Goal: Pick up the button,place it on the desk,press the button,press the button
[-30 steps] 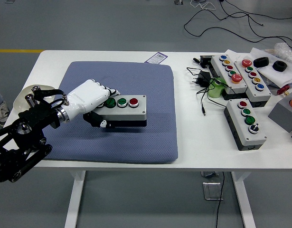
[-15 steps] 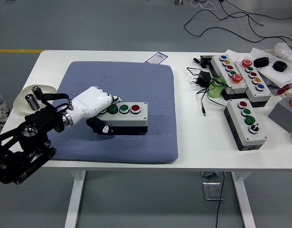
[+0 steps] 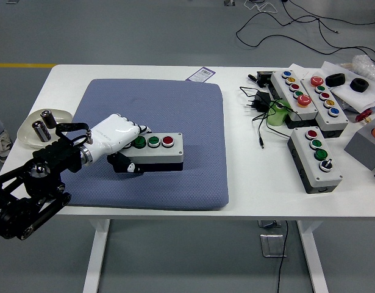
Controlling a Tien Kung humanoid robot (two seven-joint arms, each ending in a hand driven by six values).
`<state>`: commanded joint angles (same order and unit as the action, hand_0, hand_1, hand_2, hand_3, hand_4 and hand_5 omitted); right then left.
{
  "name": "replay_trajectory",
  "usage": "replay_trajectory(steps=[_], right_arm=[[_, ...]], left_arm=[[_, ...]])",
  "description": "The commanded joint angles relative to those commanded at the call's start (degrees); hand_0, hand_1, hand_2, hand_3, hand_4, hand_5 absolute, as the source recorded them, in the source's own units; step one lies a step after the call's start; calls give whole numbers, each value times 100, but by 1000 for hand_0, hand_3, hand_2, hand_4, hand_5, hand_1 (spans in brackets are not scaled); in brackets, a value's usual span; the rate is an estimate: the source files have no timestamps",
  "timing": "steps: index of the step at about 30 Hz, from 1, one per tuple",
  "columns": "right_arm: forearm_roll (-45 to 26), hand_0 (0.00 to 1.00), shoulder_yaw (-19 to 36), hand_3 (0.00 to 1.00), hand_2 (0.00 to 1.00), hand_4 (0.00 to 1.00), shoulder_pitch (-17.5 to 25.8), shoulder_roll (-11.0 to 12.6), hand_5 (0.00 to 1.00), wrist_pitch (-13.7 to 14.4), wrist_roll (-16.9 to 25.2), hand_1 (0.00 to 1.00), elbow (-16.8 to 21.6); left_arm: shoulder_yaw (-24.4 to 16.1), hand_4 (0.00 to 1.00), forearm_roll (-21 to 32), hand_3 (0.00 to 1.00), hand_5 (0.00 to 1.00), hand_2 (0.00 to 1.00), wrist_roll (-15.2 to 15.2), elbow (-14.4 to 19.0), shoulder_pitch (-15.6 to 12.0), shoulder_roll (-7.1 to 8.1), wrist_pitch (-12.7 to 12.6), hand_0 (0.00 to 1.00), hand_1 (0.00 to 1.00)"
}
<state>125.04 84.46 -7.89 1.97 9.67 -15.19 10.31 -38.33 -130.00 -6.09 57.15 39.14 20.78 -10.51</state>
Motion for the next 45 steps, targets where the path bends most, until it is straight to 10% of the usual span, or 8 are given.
replay_trajectory(steps=[7,8,19,20,25,26,29,45], right_arm=[[17,673,7,639,693,320,9,-4,190,-5,2,647,0],[13,673,4,639,693,320,9,-6,190,-5,2,647,0],[-37,673,-21,639,693,320,-13,-6,190,6,13,647,0],[-30,673,-16,639,693,320,-13,-4,190,6,15,647,0],[24,673,30,639,693,320,-13,-4,190,5,17,647,0],[24,673,29,639,693,320,-13,-4,190,5,17,647,0],[15,673,25,639,693,320,-17,-4,190,6,17,647,0],[25,673,39,639,693,320,-34,-5,190,9,14,647,0]], left_arm=[[-107,917,0,998,356,870,-145,62,-47,24,92,621,779],[-135,943,0,998,393,998,-175,86,-59,34,110,812,880],[-1135,984,359,998,486,998,-614,1124,-505,233,-110,842,897],[-1228,959,602,860,779,791,-757,1245,-544,241,-367,656,720],[-1444,959,1625,860,779,791,-1125,1786,-596,264,-1540,656,720],[-1469,812,1761,627,998,162,-1110,1869,-603,269,-1764,176,96],[-1475,812,2221,627,998,162,-1033,2046,-612,290,-1965,176,96],[-994,630,2476,528,998,2,545,2061,-578,291,-252,24,2]])
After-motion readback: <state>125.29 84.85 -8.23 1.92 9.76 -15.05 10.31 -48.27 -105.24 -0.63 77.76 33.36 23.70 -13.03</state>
